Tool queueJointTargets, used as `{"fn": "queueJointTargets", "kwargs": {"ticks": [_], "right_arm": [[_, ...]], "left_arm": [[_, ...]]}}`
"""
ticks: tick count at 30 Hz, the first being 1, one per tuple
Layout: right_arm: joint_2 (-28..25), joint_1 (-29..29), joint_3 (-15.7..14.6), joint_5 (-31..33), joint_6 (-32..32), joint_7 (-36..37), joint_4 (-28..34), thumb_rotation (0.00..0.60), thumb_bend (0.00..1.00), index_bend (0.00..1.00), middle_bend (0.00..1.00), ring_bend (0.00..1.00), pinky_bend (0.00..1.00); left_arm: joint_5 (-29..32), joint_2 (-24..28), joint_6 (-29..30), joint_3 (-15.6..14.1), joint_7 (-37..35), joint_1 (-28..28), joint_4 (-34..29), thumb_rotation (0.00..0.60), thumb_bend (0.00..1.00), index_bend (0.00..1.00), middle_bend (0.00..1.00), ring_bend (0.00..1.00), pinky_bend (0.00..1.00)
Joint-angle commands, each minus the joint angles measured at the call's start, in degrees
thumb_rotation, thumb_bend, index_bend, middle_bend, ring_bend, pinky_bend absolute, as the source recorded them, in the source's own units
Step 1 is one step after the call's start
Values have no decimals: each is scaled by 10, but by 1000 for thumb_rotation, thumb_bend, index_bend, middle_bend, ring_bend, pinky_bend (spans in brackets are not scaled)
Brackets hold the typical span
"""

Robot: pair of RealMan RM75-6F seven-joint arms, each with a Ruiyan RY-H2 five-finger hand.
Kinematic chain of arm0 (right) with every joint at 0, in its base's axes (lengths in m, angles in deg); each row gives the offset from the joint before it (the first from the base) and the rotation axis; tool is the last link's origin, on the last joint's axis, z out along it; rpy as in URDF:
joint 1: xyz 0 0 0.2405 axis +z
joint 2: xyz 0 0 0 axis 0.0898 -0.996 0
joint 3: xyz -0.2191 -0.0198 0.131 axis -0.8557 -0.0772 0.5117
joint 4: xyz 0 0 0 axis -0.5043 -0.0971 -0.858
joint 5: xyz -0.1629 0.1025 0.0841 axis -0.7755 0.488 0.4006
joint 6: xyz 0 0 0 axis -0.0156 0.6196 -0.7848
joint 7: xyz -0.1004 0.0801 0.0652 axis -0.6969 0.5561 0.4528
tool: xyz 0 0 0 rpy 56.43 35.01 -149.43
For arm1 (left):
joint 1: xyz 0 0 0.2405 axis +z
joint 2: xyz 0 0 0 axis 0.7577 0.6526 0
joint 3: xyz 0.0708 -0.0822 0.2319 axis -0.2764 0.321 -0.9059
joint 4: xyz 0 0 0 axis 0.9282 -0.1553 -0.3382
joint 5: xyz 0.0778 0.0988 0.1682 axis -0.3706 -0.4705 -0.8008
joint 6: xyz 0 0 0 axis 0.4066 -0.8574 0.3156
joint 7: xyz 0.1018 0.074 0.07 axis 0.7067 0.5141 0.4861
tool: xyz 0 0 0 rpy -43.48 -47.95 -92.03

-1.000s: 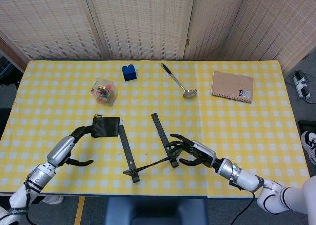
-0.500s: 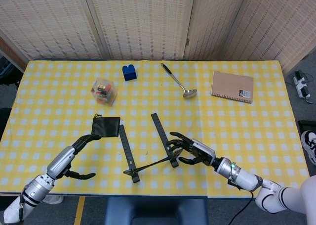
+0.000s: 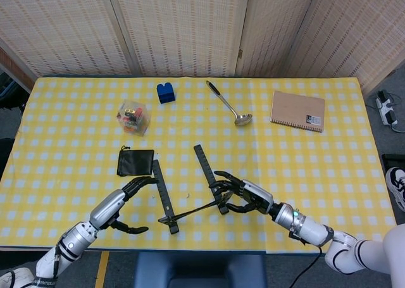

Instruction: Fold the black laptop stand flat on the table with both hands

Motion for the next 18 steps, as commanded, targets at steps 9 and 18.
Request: {"fn": "queueJointTargets", "kwargs": {"ticks": [9,18], "right_arm": [[3,-2,3,9,6,-9,0,504,385,33,209,248,21],[6,-2,0,1,3,-2,-1,504,385,33,209,247,21]], "left_arm": [[23,-55,-39,24,16,-42,1,600,200,0,137,62,13],[71,-85,-52,38,78,-43,3,600,203,3,136,86,49]]}}
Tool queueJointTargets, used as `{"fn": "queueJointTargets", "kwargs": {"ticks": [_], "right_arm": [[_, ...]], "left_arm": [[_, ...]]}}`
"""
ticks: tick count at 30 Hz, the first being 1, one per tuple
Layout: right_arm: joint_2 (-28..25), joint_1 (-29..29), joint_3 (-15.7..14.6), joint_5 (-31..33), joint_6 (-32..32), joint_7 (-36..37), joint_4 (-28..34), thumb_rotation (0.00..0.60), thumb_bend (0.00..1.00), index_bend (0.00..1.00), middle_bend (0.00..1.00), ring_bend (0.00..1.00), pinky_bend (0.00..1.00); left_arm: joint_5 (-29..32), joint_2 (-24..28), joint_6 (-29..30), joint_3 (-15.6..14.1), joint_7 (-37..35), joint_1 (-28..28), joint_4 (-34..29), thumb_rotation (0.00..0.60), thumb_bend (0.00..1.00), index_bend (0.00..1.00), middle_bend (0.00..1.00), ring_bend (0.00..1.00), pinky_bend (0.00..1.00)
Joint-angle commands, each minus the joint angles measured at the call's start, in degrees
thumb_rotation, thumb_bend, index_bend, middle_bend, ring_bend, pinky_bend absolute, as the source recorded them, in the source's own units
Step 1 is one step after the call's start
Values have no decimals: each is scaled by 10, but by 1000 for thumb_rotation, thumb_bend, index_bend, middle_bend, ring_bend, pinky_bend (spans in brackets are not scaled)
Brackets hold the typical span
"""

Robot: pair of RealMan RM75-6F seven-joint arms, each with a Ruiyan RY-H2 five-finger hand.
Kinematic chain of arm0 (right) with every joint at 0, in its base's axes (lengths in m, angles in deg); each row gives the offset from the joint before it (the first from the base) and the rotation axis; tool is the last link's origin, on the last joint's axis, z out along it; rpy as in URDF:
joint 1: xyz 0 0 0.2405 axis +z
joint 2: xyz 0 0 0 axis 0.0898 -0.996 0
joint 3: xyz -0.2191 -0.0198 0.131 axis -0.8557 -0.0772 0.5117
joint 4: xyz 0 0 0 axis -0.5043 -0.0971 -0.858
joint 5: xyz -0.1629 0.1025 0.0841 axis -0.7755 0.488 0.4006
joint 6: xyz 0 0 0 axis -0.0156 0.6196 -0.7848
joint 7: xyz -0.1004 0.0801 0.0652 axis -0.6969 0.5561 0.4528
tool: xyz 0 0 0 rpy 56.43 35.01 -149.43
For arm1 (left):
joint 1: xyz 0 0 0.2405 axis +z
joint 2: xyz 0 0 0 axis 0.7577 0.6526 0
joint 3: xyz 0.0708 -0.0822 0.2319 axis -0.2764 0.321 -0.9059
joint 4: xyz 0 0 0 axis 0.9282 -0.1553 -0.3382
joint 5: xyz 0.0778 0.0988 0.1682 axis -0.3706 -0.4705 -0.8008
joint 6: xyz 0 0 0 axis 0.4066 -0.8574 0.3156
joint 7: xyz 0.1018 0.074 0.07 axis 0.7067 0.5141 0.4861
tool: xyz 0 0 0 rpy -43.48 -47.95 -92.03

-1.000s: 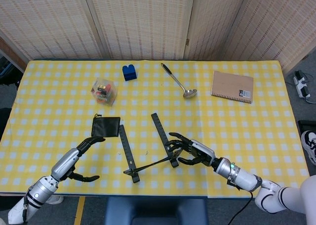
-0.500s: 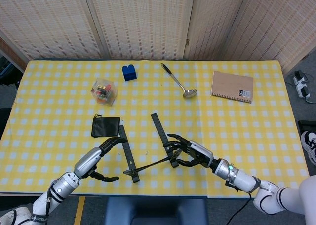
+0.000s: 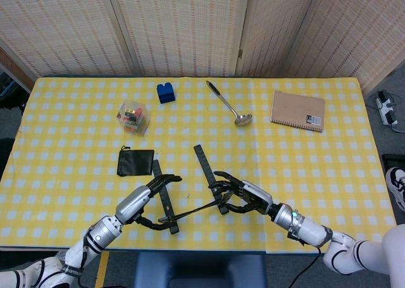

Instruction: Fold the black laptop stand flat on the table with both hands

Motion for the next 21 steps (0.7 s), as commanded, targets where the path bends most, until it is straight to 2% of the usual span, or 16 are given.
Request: {"fn": "queueJointTargets", "kwargs": {"ticks": [1,9,21], "right_arm": [[0,-1,-3,-4,-3,3,0,503,384,33,209,248,20],[-5,-5,-15,-21,-22,11,11,505,385,33,209,249,20],[4,-13,-31,-49,-54,-2,39,506,385,33,209,248,20]], "left_arm": [[21,-9,-2,6,28,4,4,600,203,7,136,89,51],[42,-7,25,12,84,24,19,600,203,71,158,101,51],[55,4,39,23,121,32,57,600,203,117,167,103,46]]}}
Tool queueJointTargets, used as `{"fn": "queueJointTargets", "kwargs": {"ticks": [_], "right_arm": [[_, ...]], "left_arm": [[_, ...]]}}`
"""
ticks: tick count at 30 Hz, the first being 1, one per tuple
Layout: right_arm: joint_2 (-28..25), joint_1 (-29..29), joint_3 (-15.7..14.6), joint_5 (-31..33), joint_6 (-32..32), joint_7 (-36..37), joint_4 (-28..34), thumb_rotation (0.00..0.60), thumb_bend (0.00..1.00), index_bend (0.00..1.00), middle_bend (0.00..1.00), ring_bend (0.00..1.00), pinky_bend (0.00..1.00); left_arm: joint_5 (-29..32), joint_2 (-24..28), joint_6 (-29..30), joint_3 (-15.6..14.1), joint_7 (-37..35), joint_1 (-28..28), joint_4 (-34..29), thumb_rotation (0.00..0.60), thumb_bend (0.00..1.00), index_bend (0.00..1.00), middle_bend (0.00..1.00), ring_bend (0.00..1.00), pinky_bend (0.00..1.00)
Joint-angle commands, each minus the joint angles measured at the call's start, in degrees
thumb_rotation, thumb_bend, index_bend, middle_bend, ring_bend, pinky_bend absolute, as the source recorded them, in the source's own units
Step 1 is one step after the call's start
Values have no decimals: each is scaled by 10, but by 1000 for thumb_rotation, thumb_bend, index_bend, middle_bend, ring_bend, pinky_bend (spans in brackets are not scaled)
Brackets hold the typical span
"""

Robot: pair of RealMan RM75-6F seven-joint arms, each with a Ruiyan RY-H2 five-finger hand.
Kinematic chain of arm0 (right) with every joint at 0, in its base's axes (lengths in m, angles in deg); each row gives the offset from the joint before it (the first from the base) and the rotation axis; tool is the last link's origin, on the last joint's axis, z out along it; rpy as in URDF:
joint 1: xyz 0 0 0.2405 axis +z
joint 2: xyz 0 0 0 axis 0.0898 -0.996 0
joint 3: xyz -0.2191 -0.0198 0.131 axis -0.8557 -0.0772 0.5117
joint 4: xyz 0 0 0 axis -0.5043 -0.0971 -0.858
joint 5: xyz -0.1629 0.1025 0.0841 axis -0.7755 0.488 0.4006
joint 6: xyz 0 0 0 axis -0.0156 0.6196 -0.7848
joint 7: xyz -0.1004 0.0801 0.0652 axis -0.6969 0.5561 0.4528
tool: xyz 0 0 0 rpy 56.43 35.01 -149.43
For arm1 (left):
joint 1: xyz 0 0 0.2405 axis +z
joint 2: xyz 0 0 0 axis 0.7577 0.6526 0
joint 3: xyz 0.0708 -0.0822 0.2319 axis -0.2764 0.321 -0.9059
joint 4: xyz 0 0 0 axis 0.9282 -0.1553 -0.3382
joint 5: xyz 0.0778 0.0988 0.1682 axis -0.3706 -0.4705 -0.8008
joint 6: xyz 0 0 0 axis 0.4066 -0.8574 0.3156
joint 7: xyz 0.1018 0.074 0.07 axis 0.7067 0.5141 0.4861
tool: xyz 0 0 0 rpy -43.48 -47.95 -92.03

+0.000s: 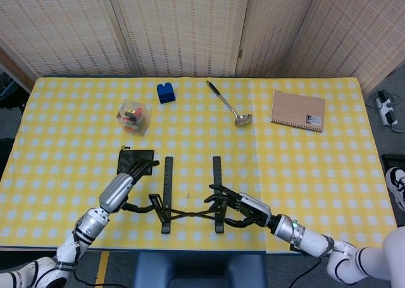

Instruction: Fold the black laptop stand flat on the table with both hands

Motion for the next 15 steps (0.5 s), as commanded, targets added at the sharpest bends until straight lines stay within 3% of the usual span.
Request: {"fn": "queueJointTargets", "kwargs": {"ticks": [1,7,15], "right_arm": [[2,-1,-5,-8,-6,-5,9,505,385,33,209,248,20],[2,-4,-14,-18,-15,-25,31,506,385,33,209,249,20],[-11,-14,-27,-23,-31,-59,69,503,385,33,209,247,21]], "left_arm": [[4,3,4,3,3,2,5,600,203,118,167,103,46],[6,10,12,5,8,9,10,600,203,119,168,103,41],[-16,32,12,-17,-12,15,2,600,203,122,168,102,36]]}}
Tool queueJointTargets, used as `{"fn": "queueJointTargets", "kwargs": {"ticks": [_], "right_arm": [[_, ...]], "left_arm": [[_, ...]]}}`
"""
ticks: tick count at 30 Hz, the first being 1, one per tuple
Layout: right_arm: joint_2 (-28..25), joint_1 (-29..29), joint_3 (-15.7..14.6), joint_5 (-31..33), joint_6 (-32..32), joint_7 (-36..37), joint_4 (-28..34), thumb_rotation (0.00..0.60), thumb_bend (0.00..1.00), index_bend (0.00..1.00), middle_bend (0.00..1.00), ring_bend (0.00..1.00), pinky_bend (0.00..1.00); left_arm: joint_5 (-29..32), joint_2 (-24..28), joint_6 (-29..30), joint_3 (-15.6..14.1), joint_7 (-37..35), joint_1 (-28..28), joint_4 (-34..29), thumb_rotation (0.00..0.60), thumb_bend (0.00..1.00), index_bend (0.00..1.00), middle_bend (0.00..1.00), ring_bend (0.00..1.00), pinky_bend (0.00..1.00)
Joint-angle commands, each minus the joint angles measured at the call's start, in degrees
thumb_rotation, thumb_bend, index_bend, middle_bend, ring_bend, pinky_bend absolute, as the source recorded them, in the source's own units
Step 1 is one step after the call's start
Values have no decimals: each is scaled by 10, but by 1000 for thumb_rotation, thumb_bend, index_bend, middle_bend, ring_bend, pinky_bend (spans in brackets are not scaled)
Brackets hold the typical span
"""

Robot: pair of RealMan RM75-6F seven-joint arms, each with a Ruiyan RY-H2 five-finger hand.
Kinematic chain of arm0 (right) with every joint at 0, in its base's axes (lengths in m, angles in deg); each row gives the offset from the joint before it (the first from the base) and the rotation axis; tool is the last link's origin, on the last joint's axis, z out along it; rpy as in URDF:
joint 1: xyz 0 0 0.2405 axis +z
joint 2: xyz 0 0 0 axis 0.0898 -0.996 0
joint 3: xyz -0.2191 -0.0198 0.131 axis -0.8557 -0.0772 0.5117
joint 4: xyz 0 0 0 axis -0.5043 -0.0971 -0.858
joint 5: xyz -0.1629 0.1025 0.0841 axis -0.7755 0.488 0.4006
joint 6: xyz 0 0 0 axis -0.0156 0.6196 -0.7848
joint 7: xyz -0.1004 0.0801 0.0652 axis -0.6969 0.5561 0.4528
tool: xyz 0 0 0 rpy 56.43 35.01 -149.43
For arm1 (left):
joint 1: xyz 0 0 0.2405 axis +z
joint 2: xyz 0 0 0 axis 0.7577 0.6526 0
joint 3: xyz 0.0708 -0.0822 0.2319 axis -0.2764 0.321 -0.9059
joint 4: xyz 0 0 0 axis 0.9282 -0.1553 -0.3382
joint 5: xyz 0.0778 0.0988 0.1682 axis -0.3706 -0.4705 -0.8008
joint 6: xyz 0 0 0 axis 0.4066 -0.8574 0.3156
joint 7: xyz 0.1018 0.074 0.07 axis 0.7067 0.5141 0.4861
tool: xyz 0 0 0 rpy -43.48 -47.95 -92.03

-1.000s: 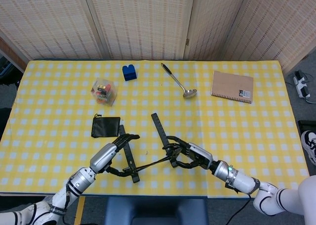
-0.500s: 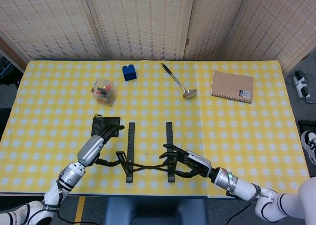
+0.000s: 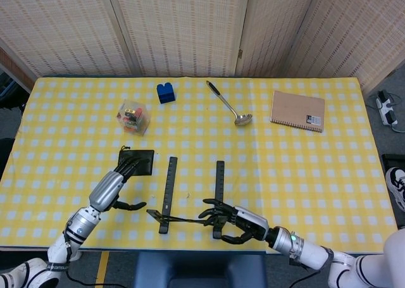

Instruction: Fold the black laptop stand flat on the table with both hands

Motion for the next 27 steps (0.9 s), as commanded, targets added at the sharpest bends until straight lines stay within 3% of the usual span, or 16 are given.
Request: {"fn": "queueJointTargets", "kwargs": {"ticks": [1,15,27], "right_arm": [[-9,-3,-6,-3,-6,-10,14,504,385,33,209,247,21],[-9,-13,-2,20,2,-27,5,505,386,33,210,247,20],[-4,-19,-10,10,-5,-17,0,505,386,33,211,246,20]], "left_arm": [[-8,12,-3,-10,-5,3,-6,600,202,122,168,102,35],[-40,41,5,-42,-14,18,-55,600,203,120,168,98,15],[-10,-7,-36,-8,23,-12,-32,600,203,119,168,98,15]]}}
